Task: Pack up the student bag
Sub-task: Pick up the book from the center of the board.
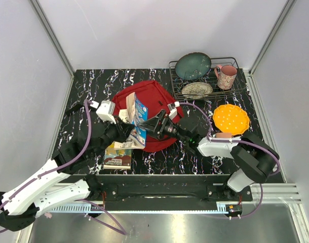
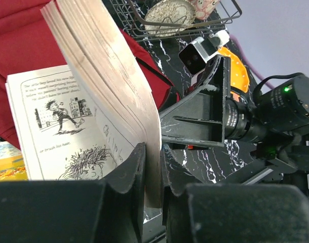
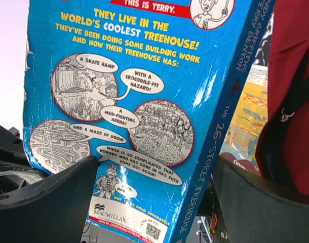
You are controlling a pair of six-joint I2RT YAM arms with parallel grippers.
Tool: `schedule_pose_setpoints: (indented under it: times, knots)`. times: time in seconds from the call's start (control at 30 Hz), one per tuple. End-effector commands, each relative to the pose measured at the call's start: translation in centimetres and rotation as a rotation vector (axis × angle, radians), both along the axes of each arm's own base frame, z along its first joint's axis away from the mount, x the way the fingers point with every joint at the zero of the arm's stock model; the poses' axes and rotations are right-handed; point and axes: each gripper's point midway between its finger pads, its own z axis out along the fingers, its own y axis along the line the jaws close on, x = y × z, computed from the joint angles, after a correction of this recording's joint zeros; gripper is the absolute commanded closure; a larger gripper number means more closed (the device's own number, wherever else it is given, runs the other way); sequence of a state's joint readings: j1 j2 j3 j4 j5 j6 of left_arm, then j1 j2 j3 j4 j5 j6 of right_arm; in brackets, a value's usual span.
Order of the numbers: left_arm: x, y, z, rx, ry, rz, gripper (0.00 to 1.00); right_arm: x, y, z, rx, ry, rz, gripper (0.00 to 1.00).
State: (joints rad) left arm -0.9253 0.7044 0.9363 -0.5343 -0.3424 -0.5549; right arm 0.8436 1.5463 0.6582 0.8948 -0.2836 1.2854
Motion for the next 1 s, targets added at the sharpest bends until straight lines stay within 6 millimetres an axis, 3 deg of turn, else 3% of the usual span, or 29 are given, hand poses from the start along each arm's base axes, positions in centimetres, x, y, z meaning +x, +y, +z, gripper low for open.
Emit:
schedule_pose_setpoints:
  times: [0.0,0.1,0.13,0.37,0.43,0.47,0.53,0.63,0.7,0.73,0.77,0.83,0.87,0.93,0.97]
  knots:
    - [0.2,-1.7,5.1,-0.204,-0.115,-0.038,1.0,-1.0,0.7,6.0,0.205,-0.117,0.084,0.06]
    - [0.3,-2.1,4.7,-0.207,-0.111,-0.046,1.0,-1.2,0.8,6.1,0.241,-0.113,0.105,0.16]
    - [0.3,-2.2,4.7,-0.209,-0.112,-0.051,1.0,-1.2,0.9,6.0,0.248,-0.107,0.108,0.28]
    - [0.3,-2.3,3.9,-0.202,-0.1,-0.051,1.0,-1.3,0.6,6.7,0.279,-0.129,0.111,0.68]
    - [0.3,-2.2,3.7,-0.197,-0.097,-0.047,1.0,-1.3,0.6,6.6,0.278,-0.129,0.11,0.74]
    - [0.3,-2.2,3.7,-0.195,-0.097,-0.044,1.0,-1.3,0.5,6.7,0.28,-0.131,0.11,0.85]
    - [0.4,-2.0,3.4,-0.19,-0.094,-0.036,1.0,-1.3,0.4,6.8,0.276,-0.134,0.107,0.95]
    - [0.6,-2.1,2.1,-0.174,-0.08,-0.026,1.0,-1.2,-0.1,6.2,0.235,-0.137,0.077,0.97]
    - [0.8,-2.3,1.2,-0.165,-0.068,-0.021,1.0,-0.5,-0.4,4.1,0.147,-0.111,0.027,0.98]
    - [1.0,-2.5,0.4,-0.16,-0.06,-0.019,1.0,-0.5,-0.7,4.4,0.133,-0.116,0.011,0.98]
    - [1.2,-2.7,-0.3,-0.148,-0.047,-0.017,1.0,0.1,-0.9,2.4,0.056,-0.065,-0.023,0.98]
    - [1.3,-3.0,-2.0,-0.135,-0.018,-0.011,1.0,0.1,-1.8,1.6,0.003,-0.066,-0.059,0.98]
    - [1.5,-3.1,-2.8,-0.126,-0.002,-0.004,1.0,0.4,-2.2,-0.3,-0.069,-0.01,-0.09,0.98]
    - [1.5,-3.0,-5.1,-0.104,0.052,0.016,1.0,0.6,-3.1,-1.5,-0.134,0.005,-0.127,0.98]
    - [1.5,-2.9,-6.1,-0.092,0.073,0.028,1.0,0.5,-3.6,-3.3,-0.201,0.054,-0.14,0.98]
